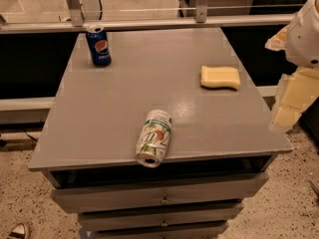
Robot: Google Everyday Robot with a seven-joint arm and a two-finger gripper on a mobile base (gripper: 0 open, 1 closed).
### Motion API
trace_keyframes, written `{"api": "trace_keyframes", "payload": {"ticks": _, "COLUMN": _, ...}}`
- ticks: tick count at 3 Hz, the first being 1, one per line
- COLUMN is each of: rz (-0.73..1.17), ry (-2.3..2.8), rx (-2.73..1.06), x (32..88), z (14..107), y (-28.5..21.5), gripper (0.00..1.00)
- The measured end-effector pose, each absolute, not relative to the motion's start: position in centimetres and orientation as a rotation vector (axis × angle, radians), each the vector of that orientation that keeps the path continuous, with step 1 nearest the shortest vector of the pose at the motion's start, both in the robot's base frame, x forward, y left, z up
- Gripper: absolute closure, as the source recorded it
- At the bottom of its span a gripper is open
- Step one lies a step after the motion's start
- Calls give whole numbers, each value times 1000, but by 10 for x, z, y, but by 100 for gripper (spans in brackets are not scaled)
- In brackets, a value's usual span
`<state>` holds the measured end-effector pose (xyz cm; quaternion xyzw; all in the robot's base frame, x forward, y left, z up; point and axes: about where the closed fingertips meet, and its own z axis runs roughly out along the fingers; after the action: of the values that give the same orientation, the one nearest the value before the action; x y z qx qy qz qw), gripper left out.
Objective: Move 7up can near sponge
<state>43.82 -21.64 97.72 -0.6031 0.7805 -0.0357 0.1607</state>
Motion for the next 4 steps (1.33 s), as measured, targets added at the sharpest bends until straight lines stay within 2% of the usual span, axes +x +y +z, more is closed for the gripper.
{"api": "trace_keyframes", "payload": {"ticks": 1, "rz": -99, "ry": 2222, "rx": -1719, "x": 439, "z": 978, "y": -216, "gripper": 0}}
{"api": "trace_keyframes", "payload": {"ticks": 2, "rz": 4, "ry": 2162, "rx": -1722, "x": 443, "z": 961, "y": -194, "gripper": 0}}
{"api": "trace_keyframes", "payload": {"ticks": 4, "rz": 348, "ry": 1709, "rx": -1965, "x": 470, "z": 917, "y": -79, "gripper": 0}}
